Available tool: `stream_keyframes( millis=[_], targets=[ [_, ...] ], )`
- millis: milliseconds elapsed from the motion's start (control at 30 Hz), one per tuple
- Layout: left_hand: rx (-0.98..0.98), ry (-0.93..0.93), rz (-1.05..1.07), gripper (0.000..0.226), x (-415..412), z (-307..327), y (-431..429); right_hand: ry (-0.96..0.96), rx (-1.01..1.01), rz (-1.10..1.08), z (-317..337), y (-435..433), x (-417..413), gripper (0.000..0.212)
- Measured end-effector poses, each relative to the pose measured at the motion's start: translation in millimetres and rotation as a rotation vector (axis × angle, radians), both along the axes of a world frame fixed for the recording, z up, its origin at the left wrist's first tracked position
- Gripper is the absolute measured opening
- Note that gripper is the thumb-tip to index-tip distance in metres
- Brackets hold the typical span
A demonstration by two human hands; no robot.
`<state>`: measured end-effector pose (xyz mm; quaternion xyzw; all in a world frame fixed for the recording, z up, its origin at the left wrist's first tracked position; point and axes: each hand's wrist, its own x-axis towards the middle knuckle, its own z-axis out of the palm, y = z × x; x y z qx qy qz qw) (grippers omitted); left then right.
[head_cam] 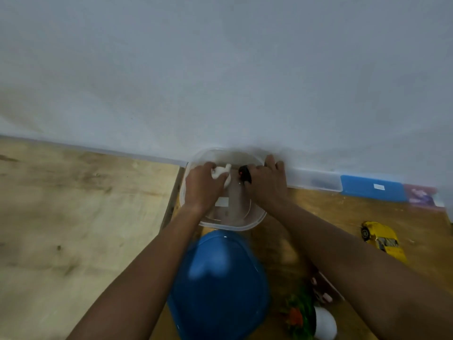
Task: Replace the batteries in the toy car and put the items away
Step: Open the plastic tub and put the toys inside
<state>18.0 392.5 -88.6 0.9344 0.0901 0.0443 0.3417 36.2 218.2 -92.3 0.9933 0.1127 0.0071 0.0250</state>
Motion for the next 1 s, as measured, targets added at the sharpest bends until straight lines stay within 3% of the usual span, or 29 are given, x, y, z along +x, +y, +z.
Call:
stream_keyframes(
  millis=[267,433,600,700,767,900,1000],
  targets=[
    [0.118,0.060,0.039,0.045,31,0,9,0.035,0.070,-0.034,-4,-3,-2,0.020],
    [0.312,0.200,-0.166,0.058,23,-18,1,0.061,0.101,-0.065,-6,-2,1,0.023],
    [0.062,0.255,-0.084,0.053,22,-23,-2,0.104,0.174,-0.078,-9,-4,1,0.031],
    [-0.168,0.409,-0.076,0.047,31,-16,6,0.119,0.191,-0.081,-9,-4,0,0.032],
    [-0.206,0.475,-0.079,0.047,29,-17,12,0.127,0.186,-0.093,-9,-4,0,0.031],
    [-0.070,0.266,0.054,0.041,16,-20,11,0.118,0.192,-0.101,-7,-1,0,0.036],
    [0.040,0.153,0.032,0.058,5,-18,3,0.114,0.219,-0.094,-4,-3,-4,0.037]
  ],
)
